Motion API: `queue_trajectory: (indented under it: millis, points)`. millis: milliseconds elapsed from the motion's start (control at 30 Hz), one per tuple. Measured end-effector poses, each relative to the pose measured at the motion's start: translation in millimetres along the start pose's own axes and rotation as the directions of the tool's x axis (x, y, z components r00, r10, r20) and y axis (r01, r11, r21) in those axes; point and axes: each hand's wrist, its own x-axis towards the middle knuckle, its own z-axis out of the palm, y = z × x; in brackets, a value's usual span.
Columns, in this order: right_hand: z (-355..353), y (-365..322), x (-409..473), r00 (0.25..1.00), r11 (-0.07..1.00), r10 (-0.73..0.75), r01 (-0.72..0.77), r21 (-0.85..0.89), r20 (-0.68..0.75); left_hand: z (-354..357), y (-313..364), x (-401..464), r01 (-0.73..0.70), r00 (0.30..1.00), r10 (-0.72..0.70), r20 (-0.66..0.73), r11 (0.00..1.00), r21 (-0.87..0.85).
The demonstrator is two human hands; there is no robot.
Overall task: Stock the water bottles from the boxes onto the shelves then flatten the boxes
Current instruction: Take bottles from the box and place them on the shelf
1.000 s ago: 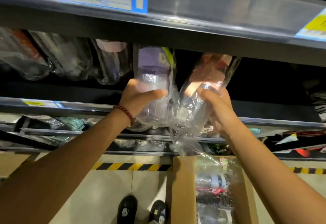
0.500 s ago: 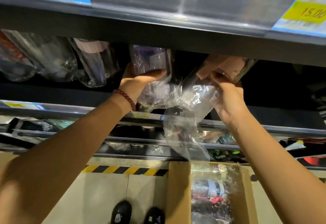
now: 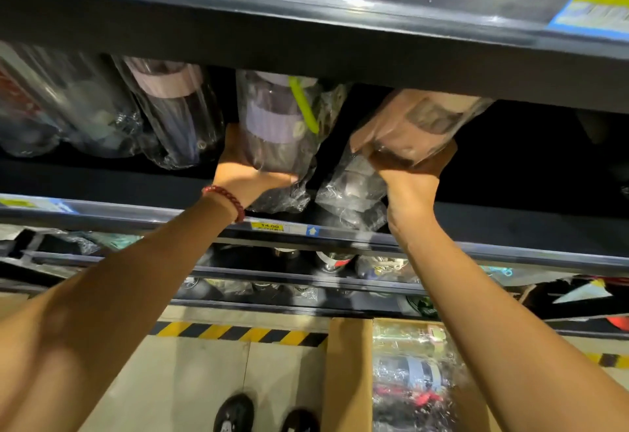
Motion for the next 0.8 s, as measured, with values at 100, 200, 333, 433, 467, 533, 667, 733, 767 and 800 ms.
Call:
queue_trajectory:
  millis: [100,200,333,433,467,533,667,733,767,800]
  points:
    - [-1,15,-7,0.992,0.946,-0.05,0.085,-0.313,0.116,-4,-5,-1,-0.036,0.999,0.038,-0.022,0.994,0.106]
    - [5,16,-13,0.977,0.913,-0.074,0.147,-0.381,0.2,-8,-4,-4,-0.038,0.999,0.045,-0.022,0.965,0.259]
    - [2,9,-10,0.969,0.891,-0.059,0.16,-0.425,0.241,-11,-6,-5,-0.056,0.997,0.07,-0.036,0.952,0.302]
    - [-6,9,-11,0.957,0.878,-0.07,0.194,-0.438,0.283,-11,-12,-2,-0.075,0.997,0.072,0.024,0.956,0.282]
    - [-7,8,-11,0.949,0.875,-0.068,0.204,-0.439,0.307,-12,-12,-2,-0.086,0.996,0.075,0.046,0.954,0.287]
    - [-10,8,-12,0.933,0.852,-0.032,0.212,-0.478,0.357,-15,-12,-3,-0.109,0.993,0.094,0.068,0.952,0.284]
    - [-15,16,-12,0.931,0.818,-0.03,0.232,-0.527,0.364,-18,-11,-6,-0.11,0.993,0.113,0.015,0.916,0.385]
    - [-12,18,-11,0.938,0.809,-0.05,0.239,-0.536,0.342,-16,-9,-7,-0.096,0.994,0.108,-0.001,0.887,0.452]
    - [-10,20,-11,0.94,0.805,-0.055,0.241,-0.542,0.336,-16,-11,-4,-0.099,0.994,0.111,0.0,0.883,0.459]
    - [-6,20,-12,0.944,0.805,-0.061,0.238,-0.544,0.323,-16,-11,-1,-0.093,0.994,0.108,-0.009,0.89,0.447]
